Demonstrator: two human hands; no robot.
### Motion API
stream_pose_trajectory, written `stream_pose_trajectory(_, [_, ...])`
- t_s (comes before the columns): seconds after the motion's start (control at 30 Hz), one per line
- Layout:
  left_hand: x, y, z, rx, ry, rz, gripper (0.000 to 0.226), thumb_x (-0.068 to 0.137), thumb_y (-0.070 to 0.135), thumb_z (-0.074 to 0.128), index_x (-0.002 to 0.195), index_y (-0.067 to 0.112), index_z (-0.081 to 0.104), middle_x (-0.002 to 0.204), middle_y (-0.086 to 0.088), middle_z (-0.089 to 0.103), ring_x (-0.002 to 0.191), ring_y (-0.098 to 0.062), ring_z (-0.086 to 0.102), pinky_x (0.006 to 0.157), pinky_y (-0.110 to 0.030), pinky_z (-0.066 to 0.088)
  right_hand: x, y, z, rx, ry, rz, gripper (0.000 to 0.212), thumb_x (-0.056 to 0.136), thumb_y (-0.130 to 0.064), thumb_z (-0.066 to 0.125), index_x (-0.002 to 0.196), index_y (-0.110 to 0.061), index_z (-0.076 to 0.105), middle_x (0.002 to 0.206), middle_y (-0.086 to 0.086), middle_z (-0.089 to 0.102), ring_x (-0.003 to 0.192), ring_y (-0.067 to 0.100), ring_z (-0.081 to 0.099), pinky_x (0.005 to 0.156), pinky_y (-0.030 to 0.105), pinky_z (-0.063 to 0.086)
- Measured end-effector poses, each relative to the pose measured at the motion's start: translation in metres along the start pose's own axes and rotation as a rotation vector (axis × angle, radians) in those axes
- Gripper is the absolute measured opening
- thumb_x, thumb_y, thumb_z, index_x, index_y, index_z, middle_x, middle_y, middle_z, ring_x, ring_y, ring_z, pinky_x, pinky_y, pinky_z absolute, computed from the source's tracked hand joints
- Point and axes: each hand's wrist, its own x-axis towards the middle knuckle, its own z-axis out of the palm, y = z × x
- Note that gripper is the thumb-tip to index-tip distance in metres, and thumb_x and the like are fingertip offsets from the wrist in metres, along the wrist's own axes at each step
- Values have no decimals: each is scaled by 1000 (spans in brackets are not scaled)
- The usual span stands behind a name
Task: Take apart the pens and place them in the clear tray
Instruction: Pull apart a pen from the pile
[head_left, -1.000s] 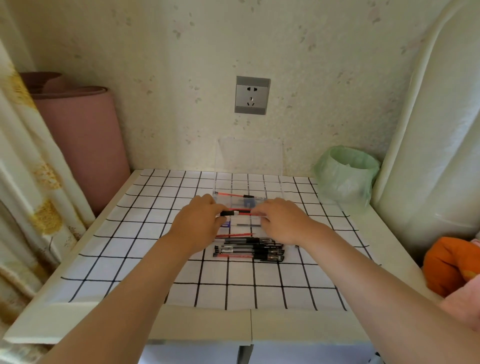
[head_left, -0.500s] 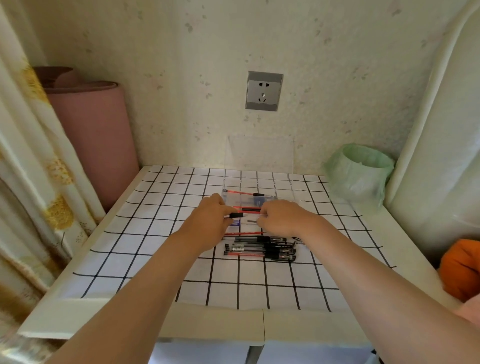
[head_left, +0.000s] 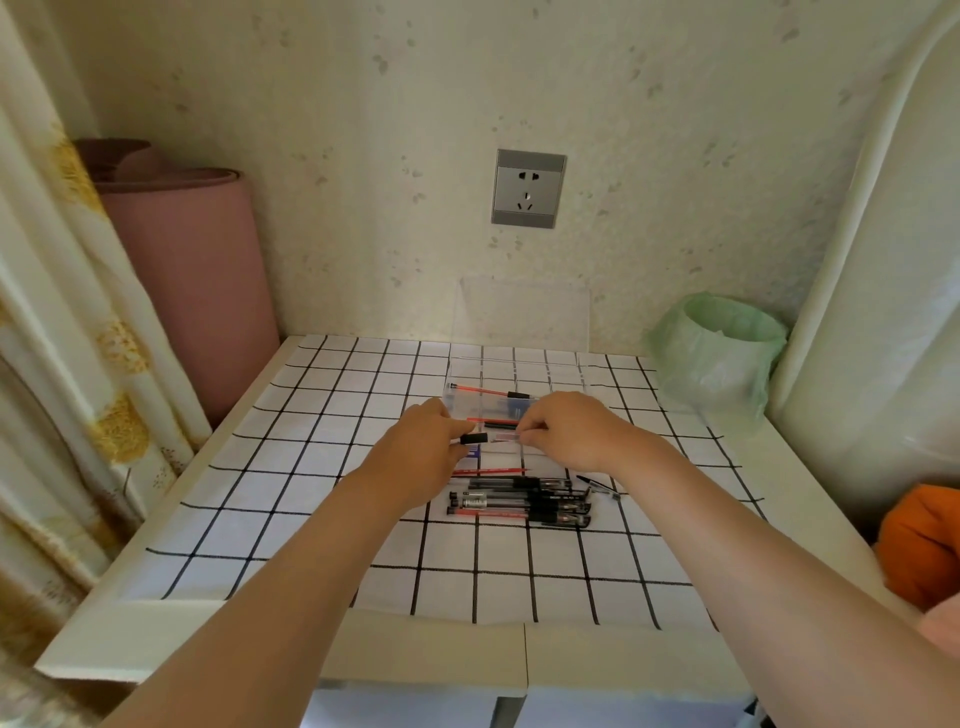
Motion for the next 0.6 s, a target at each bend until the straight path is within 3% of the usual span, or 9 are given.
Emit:
stream_pose_trajectory(0.17, [-2,2,-2,7,-4,-15,39,101,28,47,140,23,50,125,-3,48,116,-18,46,98,-27,42,-2,-1,-1,-76,194,-8,13,89,-40,66,99,-38,76,101,-16,71,100,12,61,99,41,39])
stream_pose_trajectory(0.33, [-2,1,-1,1,-15,-42,41,101,29,47,141,24,48,126,-2,46,117,-18,46,98,-26,41,-3,-5,5,-116,346,-22,13,88,-37,68,99,-39,76,98,-12,68,96,16,60,81,32,34])
stream_pose_trajectory(0.5, [-2,-1,0,-17,-26,-47,42,101,29,47,142,24,46,128,-1,46,118,-17,46,96,-23,38,-8,-7,6,-141,391,-45,16,89,-38,67,103,-38,74,97,-11,67,94,16,58,80,31,28])
stream_pose_trajectory(0.6, [-5,0,-4,-7,77,16,41,100,30,49,140,26,49,123,1,48,109,-15,51,90,-23,43,-12,-4,2,-105,400,-43,17,89,-37,67,105,-37,74,96,-10,67,93,16,59,82,32,33])
